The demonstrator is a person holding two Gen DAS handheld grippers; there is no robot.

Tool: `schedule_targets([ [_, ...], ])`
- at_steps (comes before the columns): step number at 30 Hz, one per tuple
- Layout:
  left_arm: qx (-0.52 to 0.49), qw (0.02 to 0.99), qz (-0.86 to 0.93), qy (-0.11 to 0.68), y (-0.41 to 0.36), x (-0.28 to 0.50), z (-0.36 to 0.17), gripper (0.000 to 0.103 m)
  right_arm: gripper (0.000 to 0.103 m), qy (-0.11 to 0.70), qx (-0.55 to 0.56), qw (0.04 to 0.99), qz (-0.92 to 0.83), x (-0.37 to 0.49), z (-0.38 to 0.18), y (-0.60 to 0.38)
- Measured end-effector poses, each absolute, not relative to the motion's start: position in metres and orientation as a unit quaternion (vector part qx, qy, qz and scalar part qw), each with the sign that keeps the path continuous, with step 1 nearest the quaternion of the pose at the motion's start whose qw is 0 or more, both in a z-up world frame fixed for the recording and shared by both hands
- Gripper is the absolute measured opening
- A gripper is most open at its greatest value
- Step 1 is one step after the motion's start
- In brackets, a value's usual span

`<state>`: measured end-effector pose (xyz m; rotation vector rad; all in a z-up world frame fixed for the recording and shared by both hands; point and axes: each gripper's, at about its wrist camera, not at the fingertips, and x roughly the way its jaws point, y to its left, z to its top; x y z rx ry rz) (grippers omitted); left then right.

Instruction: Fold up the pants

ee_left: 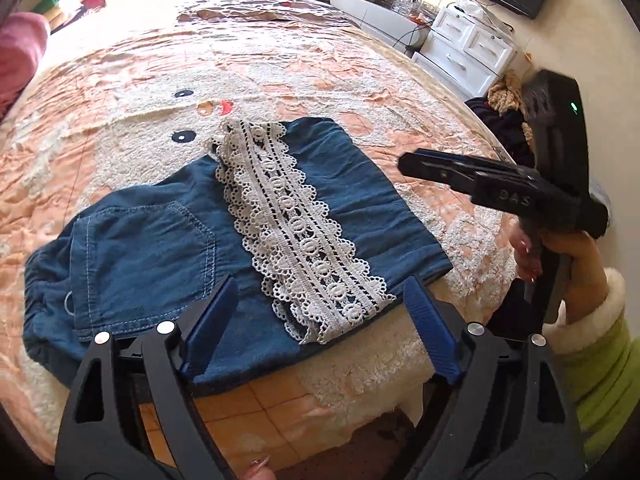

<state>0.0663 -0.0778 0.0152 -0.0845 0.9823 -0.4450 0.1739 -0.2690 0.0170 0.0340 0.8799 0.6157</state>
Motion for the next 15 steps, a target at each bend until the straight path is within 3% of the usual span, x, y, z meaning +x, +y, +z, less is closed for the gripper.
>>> schedule_targets([
  [6,-0.002,0.864,-0.218,0.455,-0.1,0.066,0.011,0.093,0.045,0.441,-0.01,0.838,0.321,0.212,0.018,-0.233],
  [15,0.032,0.862,-0.23,0.45,-0.122,0.068,-0.004,0.093,0.045,0.484,-0.047,0.811,0.326,0.25,-0.003,-0.181],
])
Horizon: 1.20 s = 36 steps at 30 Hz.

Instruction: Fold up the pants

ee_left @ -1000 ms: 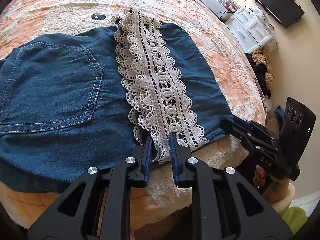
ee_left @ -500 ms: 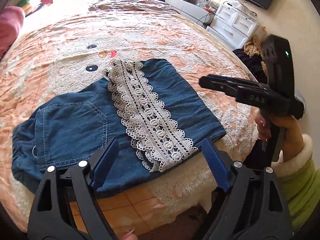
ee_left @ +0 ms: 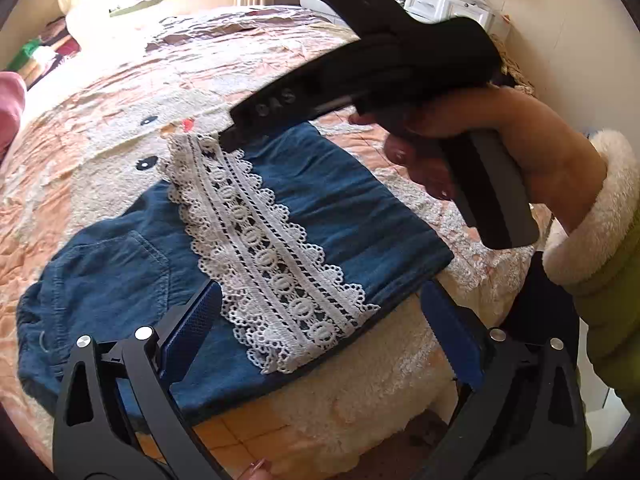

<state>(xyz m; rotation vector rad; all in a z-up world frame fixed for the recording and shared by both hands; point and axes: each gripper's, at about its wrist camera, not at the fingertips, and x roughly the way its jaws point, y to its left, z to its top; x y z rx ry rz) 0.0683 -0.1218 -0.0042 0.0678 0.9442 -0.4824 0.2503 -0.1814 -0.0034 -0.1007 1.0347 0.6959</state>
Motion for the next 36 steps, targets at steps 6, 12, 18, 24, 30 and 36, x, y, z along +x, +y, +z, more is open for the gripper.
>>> schedule_targets([
  [6,0.038,0.842,-0.251,0.476,-0.13,0.069,-0.024,0.086,0.045,0.516,-0.067,0.792,0.319,0.27,-0.025,-0.156],
  [12,0.043,0.836,-0.248,0.488,-0.128,0.069,-0.039,0.086,0.045,0.534,-0.078,0.784,0.307,0.279,-0.04,-0.144],
  [18,0.013,0.832,-0.254,0.493,-0.119,0.075,-0.039,0.086,0.046,0.527,-0.056,0.788,0.314,0.277,-0.035,-0.153],
  [24,-0.027,0.833,-0.255,0.49,-0.101,0.074,-0.024,0.089,0.06,0.481,-0.018,0.815,0.322,0.257,0.008,-0.182],
  [30,-0.024,0.855,-0.222,0.468,-0.086,0.064,0.002,0.093,0.084,0.43,-0.009,0.845,0.318,0.234,0.043,-0.209],
  [36,-0.018,0.871,-0.176,0.459,-0.07,0.06,0.016,0.093,0.092,0.407,-0.019,0.862,0.301,0.221,0.058,-0.219],
])
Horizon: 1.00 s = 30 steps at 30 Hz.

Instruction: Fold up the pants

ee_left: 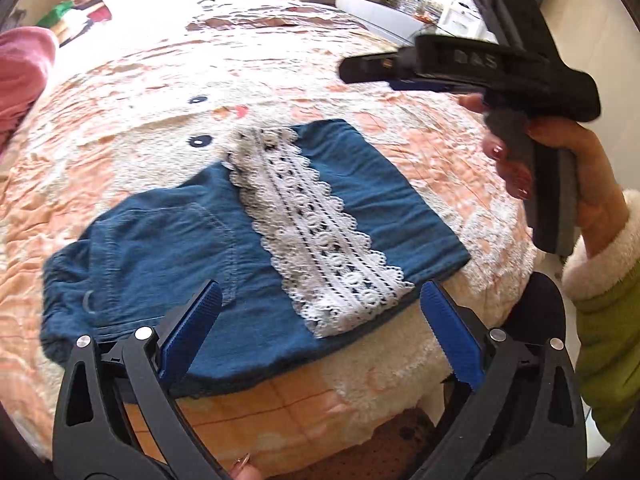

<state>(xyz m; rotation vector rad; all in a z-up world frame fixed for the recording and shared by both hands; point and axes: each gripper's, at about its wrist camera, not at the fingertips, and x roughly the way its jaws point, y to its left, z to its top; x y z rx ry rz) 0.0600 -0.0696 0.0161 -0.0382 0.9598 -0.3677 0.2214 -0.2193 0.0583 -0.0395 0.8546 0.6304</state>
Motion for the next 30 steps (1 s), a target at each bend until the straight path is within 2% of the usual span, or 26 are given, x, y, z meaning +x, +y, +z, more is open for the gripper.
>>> schedule_targets([
  [11,-0.026,0.887,-0.129,0.442,-0.03,0.051,0.031,0.094,0.096,0.404,-0.026,0.864,0.3,0.206,0.063,-0.211],
  [18,-0.068,0.895,-0.058,0.437,0.035,0.039,0.035,0.094,0.098,0.398,-0.036,0.857,0.326,0.2,0.067,-0.186],
  [23,-0.098,0.888,-0.017,0.449,0.074,0.026,0.026,0.094,0.098,0.407,-0.055,0.84,0.355,0.202,0.062,-0.148],
  [30,-0.166,0.868,-0.015,0.467,0.091,0.011,0.0,0.094,0.098,0.438,-0.107,0.777,0.439,0.201,0.04,-0.054],
])
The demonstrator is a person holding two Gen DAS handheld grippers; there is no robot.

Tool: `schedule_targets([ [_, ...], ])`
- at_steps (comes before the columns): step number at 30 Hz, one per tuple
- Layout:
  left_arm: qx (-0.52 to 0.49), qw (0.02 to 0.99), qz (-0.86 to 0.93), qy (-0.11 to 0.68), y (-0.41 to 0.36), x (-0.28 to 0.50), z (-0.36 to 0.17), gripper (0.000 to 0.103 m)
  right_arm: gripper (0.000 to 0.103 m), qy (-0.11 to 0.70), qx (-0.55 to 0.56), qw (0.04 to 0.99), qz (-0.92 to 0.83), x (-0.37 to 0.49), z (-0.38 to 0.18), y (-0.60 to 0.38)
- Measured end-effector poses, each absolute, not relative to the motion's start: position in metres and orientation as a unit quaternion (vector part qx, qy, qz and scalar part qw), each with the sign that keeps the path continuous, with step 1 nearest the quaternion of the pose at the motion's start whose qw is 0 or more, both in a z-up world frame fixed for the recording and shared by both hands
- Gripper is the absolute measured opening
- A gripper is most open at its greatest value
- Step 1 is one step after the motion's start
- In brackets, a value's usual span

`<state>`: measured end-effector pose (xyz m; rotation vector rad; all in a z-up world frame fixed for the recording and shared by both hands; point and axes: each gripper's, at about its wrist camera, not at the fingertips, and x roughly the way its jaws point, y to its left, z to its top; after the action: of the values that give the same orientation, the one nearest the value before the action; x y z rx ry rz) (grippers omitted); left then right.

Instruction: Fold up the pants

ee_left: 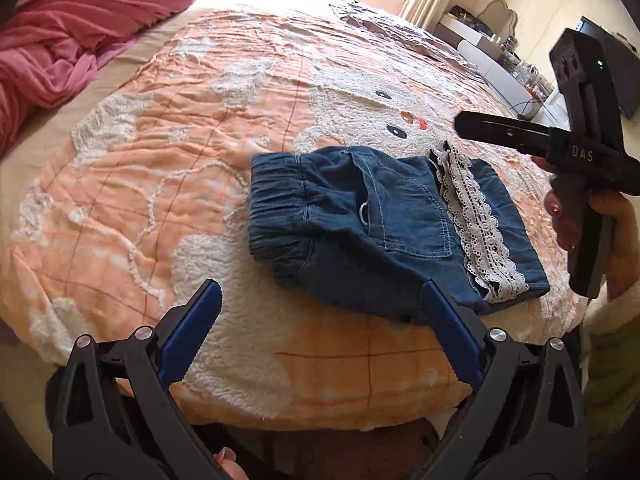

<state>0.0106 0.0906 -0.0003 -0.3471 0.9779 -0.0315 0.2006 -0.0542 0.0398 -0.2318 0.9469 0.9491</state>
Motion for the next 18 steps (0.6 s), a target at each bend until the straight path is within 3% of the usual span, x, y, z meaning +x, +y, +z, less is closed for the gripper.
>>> schedule_targets([
  [12,-0.271,0.833,-0.045,0.481,0.09,0.018,-0.029,0.094,0.097,0.511,-0.2,0.658,0.515,0.204,-0.018,0.064],
  [13,-0.274,0.832,-0.046,0.48,0.09,0.02,-0.03,0.094,0.094,0.527,-0.197,0.644,0.518,0.206,-0.024,0.07],
  [14,-0.275,0.832,-0.045,0.48,0.089,0.022,-0.031,0.094,0.083,0.54,-0.19,0.631,0.523,0.208,-0.03,0.073],
  [15,-0.275,0.832,-0.043,0.48,0.089,0.024,-0.033,0.094,0.059,0.555,-0.182,0.616,0.529,0.21,-0.037,0.076],
  [16,-0.275,0.832,-0.041,0.48,0.089,0.026,-0.035,0.094,0.051,0.566,-0.18,0.602,0.533,0.21,-0.043,0.079],
  [18,-0.281,0.831,-0.039,0.478,0.091,0.029,-0.037,0.093,0.046,0.554,-0.191,0.601,0.544,0.204,-0.044,0.08],
])
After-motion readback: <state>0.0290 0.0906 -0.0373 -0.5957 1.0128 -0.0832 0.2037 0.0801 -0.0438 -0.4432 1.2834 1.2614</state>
